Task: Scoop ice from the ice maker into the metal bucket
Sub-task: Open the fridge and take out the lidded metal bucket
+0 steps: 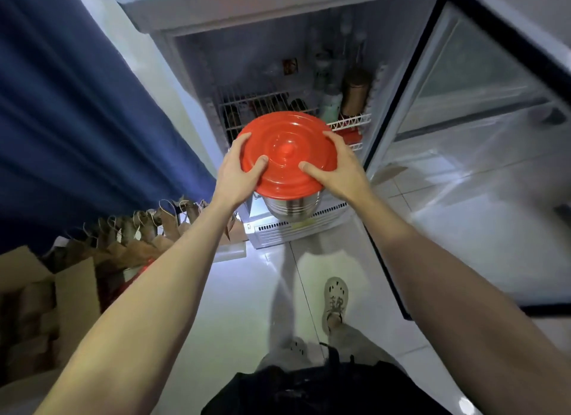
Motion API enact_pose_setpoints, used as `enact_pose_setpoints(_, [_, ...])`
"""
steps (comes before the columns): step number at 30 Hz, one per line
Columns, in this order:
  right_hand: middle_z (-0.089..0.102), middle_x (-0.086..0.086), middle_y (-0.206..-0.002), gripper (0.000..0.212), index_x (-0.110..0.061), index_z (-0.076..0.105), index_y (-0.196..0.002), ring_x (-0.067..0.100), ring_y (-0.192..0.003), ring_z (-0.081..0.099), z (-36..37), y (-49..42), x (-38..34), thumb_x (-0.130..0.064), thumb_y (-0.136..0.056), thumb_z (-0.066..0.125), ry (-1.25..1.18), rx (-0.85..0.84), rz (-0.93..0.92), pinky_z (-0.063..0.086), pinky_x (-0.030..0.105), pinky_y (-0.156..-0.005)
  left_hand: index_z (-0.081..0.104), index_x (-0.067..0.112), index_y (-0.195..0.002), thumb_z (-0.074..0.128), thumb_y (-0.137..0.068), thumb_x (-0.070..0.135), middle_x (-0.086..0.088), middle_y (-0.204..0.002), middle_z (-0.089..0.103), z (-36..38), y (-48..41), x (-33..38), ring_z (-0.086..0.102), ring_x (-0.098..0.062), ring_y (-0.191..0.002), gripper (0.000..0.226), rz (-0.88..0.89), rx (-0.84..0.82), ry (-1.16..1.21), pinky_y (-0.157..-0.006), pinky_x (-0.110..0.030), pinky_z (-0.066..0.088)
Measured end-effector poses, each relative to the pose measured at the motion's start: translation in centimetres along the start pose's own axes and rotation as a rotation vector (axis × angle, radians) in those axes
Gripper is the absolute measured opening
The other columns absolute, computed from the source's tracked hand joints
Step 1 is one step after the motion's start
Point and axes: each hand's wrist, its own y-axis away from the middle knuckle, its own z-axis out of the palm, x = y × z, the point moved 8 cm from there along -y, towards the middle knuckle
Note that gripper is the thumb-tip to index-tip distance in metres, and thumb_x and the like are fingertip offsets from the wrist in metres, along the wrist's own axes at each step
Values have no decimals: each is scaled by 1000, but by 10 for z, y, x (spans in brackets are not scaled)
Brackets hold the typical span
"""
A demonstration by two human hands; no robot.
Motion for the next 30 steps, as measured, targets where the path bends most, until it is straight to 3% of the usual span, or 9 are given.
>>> enact_pose_setpoints(8, [52,-5,-153,104,-50,35,-153,19,-135,55,-35,87,29,-87,-65,76,-6,144,68,50,52,-112,42,45,-154,65,-92,62,12,-153,54,33,51,27,57,-17,-135,68,60,-109,24,-117,-48,47])
enact_pose_setpoints(18, [54,-2,-148,97,-50,38,-151,20,-132,56,-100,209,75,-81,-69,78,-12,251,91,48,48,-112,44,41,-155,70,-98,52,11,-146,58,84,152,88,58,-13,-128,64,158,-168,27,-112,-41,50])
enact_pose_setpoints(23, [54,-1,-147,94,-50,35,-152,20,-132,55,-128,293,100,-78,-72,77,3,253,82,48,47,-112,42,39,-157,69,-101,48,9,-144,58,104,240,115,58,-14,-124,63,165,-160,8,-101,-31,46])
enact_pose_setpoints(30, [53,-3,-147,95,-52,34,-151,19,-129,58,-151,400,123,-80,-71,76,4,231,92,50,46,-110,44,47,-150,71,-96,50,14,-133,63,124,349,131,63,-16,-122,61,142,-163,52,-106,-43,53])
